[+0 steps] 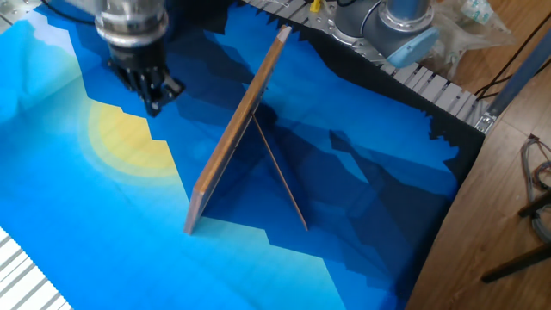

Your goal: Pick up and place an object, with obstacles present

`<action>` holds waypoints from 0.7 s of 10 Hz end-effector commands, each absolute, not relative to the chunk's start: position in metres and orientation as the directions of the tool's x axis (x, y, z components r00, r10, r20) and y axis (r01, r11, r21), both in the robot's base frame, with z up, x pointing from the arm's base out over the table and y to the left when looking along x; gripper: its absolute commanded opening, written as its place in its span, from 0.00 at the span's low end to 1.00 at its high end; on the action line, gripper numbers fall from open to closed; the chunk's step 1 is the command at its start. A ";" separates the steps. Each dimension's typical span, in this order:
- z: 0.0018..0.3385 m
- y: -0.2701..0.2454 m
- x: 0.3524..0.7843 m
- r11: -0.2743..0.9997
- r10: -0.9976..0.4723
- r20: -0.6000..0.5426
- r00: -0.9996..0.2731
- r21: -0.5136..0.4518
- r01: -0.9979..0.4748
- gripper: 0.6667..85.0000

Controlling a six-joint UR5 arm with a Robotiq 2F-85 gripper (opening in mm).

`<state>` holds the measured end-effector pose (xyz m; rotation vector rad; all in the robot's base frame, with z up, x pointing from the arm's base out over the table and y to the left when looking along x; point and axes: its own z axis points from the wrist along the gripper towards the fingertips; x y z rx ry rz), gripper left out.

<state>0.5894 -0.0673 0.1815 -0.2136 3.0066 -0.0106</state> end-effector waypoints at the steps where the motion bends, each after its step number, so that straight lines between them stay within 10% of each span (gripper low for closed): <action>1: 0.163 -0.068 0.595 0.989 -0.149 -0.161 -0.976 -0.004 -0.150 0.01; 7: 0.164 -0.073 0.598 0.984 -0.180 -0.161 -0.970 -0.033 -0.177 0.01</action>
